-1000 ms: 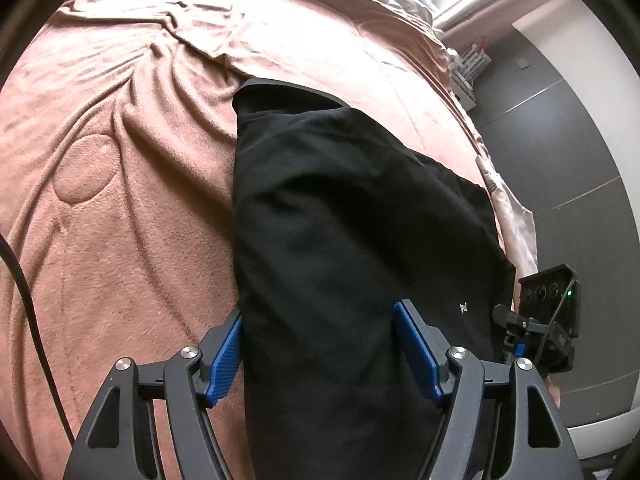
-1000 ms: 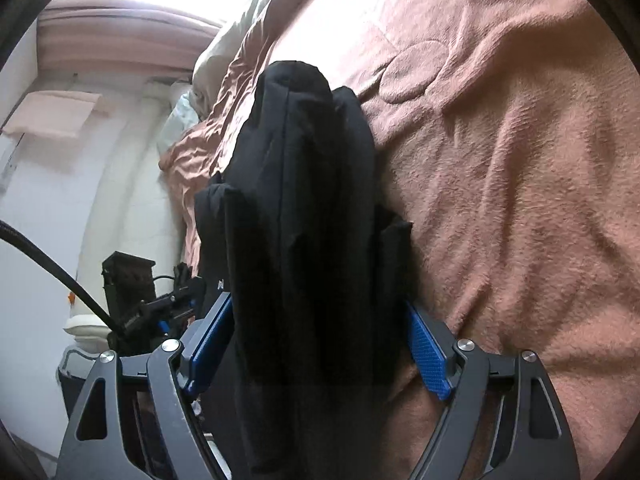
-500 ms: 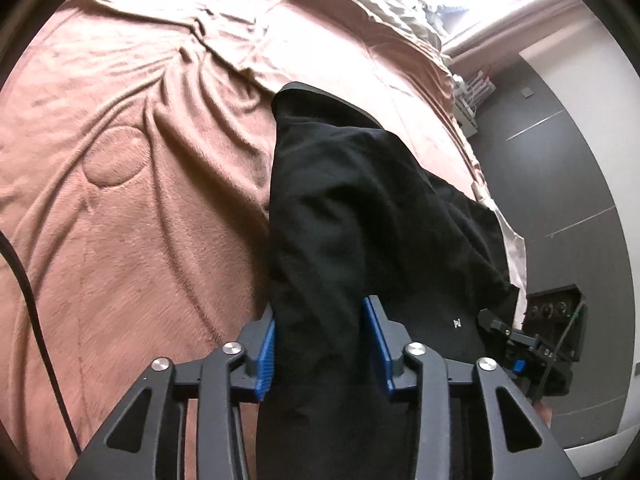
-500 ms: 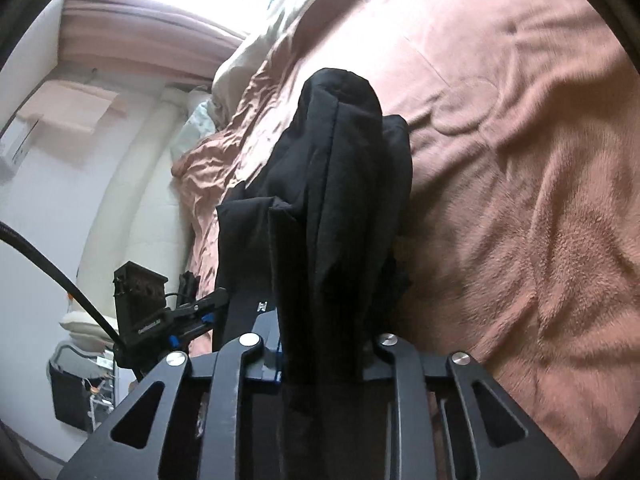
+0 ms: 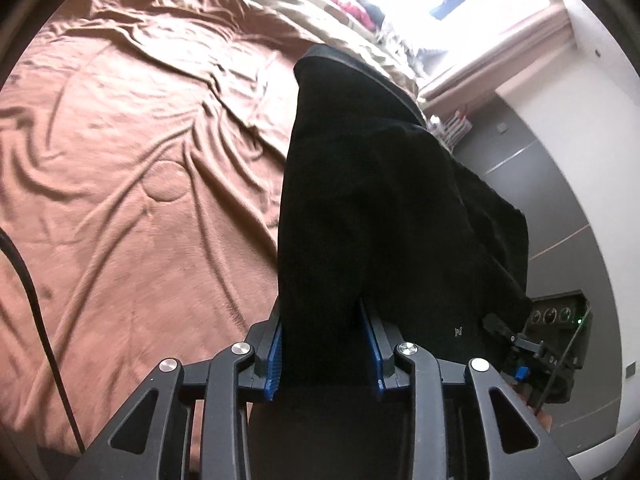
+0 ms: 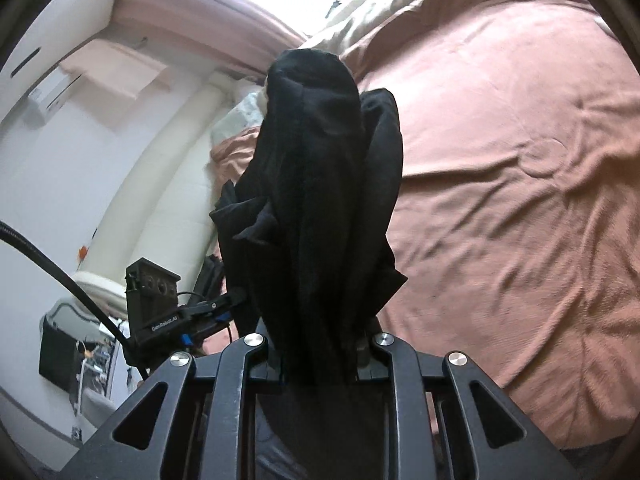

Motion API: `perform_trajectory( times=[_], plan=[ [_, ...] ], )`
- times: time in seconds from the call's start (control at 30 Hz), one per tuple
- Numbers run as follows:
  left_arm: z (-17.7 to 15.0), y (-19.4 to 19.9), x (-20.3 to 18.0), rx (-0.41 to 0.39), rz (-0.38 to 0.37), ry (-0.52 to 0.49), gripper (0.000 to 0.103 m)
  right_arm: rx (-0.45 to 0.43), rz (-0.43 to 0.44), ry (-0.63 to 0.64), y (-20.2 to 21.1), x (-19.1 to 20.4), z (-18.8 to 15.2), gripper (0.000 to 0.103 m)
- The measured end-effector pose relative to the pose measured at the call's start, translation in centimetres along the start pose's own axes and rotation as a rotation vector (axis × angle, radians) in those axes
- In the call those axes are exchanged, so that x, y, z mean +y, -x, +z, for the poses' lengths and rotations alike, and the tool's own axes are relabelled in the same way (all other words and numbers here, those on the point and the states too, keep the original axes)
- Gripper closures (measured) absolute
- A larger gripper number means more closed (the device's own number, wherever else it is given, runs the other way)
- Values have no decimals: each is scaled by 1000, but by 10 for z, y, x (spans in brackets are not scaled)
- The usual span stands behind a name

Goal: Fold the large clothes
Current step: 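Lift the folded shirt with both tools and carry it toward the headboard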

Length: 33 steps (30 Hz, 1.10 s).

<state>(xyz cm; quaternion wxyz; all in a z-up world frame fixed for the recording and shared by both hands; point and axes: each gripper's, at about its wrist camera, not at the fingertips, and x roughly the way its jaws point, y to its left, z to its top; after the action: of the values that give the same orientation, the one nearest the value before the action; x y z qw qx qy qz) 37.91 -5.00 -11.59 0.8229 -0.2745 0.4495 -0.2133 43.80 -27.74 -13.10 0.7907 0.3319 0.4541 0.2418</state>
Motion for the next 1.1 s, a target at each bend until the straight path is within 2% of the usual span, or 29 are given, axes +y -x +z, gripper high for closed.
perform_trajectory(
  times=[0.2,0.6,0.77,1.1],
  plan=[
    [-9,54,10,-97,-18,4,68,10,30,102,-12,45,-10,85],
    [-29,195,44,-325,-12,14,68,43,145,256,-73,136,-29,86],
    [-37,240,55,-394,24,13,68,65,192,311,-111,175,-37,86],
    [-53,327,102,-508,80,34,68,104,278,376,-171,215,-46,86]
  ],
)
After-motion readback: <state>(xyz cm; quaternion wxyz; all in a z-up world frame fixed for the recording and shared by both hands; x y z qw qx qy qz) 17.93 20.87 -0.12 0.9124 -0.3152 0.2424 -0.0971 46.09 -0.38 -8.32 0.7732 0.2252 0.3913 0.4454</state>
